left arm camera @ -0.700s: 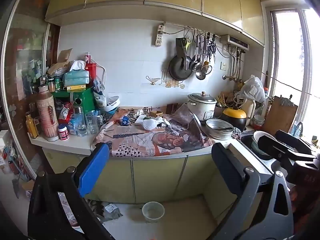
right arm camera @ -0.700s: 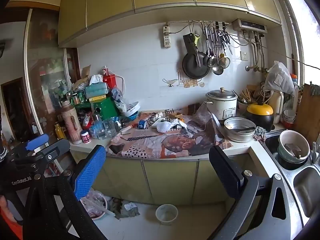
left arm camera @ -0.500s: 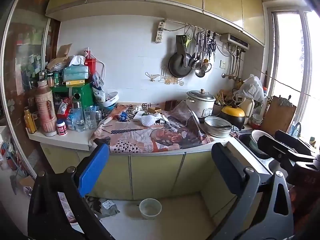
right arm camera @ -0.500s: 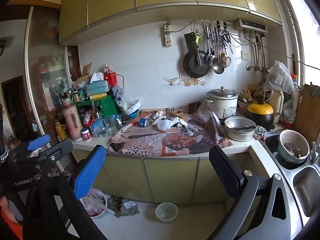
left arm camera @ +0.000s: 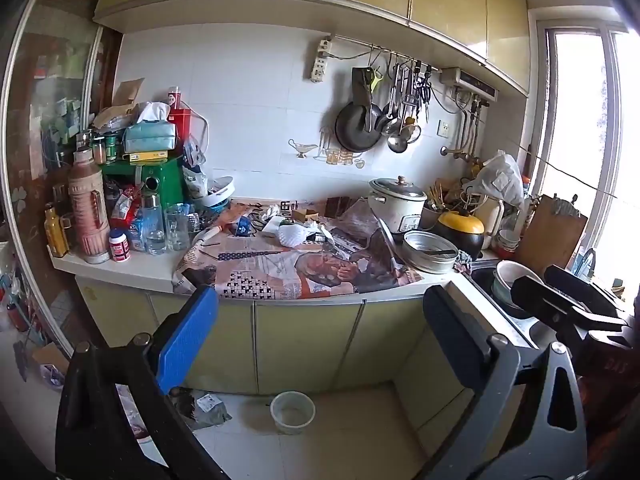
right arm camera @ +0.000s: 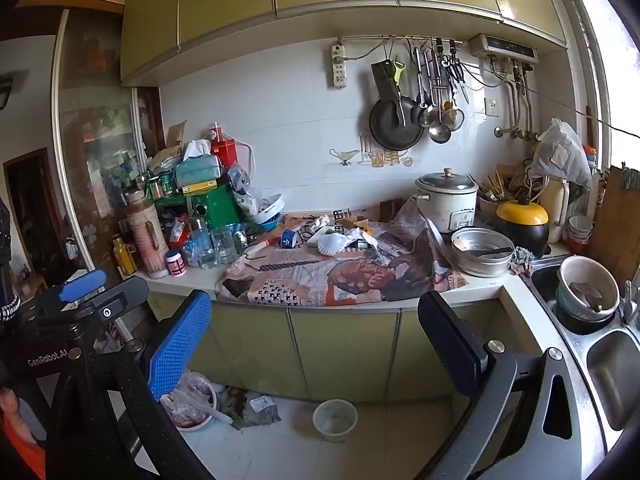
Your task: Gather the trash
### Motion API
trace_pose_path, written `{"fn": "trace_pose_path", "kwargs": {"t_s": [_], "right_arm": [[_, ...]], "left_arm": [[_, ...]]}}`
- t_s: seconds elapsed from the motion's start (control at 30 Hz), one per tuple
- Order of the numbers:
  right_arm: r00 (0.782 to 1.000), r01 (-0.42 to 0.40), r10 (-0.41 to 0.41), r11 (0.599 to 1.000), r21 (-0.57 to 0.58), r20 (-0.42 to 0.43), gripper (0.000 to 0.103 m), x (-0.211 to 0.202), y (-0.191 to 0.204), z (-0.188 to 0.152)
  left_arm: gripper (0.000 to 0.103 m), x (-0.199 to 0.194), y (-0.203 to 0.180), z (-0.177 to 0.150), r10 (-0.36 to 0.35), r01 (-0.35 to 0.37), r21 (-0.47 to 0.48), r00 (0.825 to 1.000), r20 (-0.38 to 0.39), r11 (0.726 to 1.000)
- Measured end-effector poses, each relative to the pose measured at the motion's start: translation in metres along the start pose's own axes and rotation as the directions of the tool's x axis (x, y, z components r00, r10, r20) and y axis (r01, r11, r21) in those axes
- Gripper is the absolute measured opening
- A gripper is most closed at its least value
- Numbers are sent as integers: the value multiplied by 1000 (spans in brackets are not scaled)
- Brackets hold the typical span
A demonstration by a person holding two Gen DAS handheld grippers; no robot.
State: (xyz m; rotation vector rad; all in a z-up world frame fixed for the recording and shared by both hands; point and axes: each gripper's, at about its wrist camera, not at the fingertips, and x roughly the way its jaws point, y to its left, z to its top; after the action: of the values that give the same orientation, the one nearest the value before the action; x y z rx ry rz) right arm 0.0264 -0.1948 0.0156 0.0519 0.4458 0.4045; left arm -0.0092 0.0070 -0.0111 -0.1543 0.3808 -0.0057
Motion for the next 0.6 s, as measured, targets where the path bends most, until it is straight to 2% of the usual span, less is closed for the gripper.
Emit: {"fn": "trace_pose_path", "kwargs": {"t_s": [0.57,0.6], "right_arm": [[1000,-9,9,1000,-2,13,103,-7,3,1],[1000,-10,10,1000,-1,14,103,-7,3,1]], "left_arm": [[103,-4,-16,0,2,-2,2,1000,9,1000],[103,-4,-8,0,-3,3,1,1000,6,1000]]}}
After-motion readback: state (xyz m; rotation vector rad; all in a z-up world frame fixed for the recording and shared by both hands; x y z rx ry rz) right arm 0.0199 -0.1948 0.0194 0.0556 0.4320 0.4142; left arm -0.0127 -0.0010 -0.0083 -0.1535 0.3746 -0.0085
